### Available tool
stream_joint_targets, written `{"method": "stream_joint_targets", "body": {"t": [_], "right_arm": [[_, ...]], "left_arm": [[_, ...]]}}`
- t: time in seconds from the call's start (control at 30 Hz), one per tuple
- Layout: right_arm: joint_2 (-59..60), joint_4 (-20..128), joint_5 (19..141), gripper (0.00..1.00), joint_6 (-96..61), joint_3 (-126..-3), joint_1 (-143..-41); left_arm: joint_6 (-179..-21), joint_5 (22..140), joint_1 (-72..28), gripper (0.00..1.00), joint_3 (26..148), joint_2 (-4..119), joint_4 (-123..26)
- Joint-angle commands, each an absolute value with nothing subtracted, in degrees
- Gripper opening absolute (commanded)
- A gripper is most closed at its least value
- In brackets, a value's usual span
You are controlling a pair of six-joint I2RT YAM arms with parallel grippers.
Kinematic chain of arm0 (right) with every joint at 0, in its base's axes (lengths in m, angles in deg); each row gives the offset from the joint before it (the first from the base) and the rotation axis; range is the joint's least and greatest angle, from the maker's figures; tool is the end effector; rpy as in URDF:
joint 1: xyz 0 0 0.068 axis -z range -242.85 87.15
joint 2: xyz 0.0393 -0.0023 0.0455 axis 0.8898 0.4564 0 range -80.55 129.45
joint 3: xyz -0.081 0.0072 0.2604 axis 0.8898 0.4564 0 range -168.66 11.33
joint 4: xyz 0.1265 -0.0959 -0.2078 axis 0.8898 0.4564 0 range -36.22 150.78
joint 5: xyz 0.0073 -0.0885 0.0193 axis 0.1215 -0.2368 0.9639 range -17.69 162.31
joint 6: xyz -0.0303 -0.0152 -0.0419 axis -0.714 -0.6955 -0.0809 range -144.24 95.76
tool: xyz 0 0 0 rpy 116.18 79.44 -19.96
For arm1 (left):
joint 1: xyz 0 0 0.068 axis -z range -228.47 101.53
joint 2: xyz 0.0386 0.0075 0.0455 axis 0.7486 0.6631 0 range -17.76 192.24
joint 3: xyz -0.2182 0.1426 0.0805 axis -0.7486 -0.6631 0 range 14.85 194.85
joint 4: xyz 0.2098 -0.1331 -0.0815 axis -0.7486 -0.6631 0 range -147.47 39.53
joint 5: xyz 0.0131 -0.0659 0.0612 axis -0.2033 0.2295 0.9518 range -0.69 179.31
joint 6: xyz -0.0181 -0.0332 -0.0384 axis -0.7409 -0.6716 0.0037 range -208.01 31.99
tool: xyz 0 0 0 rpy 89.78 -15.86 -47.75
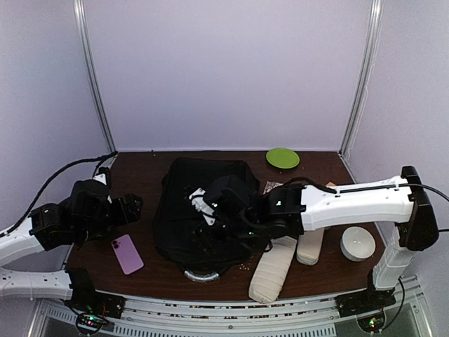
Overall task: Pack the student bag
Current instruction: Unzip the student bag at the center of the board.
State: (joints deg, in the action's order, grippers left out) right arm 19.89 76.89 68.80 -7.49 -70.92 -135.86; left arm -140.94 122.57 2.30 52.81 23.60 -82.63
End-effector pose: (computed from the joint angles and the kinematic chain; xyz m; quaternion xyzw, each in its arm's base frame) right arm 0.1193 0.3834 0.2814 -0.4183 0.8090 0.2711 0.3117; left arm 0.1127 -0.1072 0.2730 -0.1470 0.8494 -0.1874 0.4709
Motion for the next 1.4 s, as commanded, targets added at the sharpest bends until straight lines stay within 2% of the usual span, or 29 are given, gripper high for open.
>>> {"method": "stream_joint_targets", "body": {"t": [0.0,0.2,0.33,0.53,0.77,0.97,1.13,1.23,1.37], "right_arm": [[27.32,71.66,67.67,0.62,-10.88,-76.97,-139.09],[38.24,73.84,69.48,0.62,-12.11,-88.76,-140.61],[43.55,75.82,66.37,0.63,-13.74,-95.30,-141.42],[49.60,77.40,58.08,0.61,-14.84,-100.35,-141.43],[56.11,80.74,55.24,0.56,-17.15,-106.52,-141.35],[57.84,83.43,51.67,0.41,-16.02,-109.10,-140.55],[51.83,78.81,51.79,0.18,-14.45,-100.22,-139.58],[45.99,74.66,52.15,0.00,-14.45,-92.93,-139.35],[39.63,73.03,52.68,0.00,-12.92,-85.97,-138.24]], "left_arm": [[-139.27,127.53,1.55,0.90,54.47,17.46,-88.74],[-139.77,128.82,1.46,0.89,55.36,11.64,-93.47],[-140.57,129.11,1.46,0.89,55.20,8.87,-96.22],[-141.26,129.14,1.46,0.89,55.11,6.33,-98.84],[-141.63,129.36,1.46,0.89,54.99,4.93,-100.80],[-142.30,128.90,1.46,0.89,54.52,4.40,-101.10],[-142.94,127.92,1.46,0.88,53.72,4.85,-100.26],[-142.06,126.18,1.46,0.88,52.86,5.81,-98.41],[-139.39,121.26,1.46,0.87,50.88,8.85,-92.18]]}}
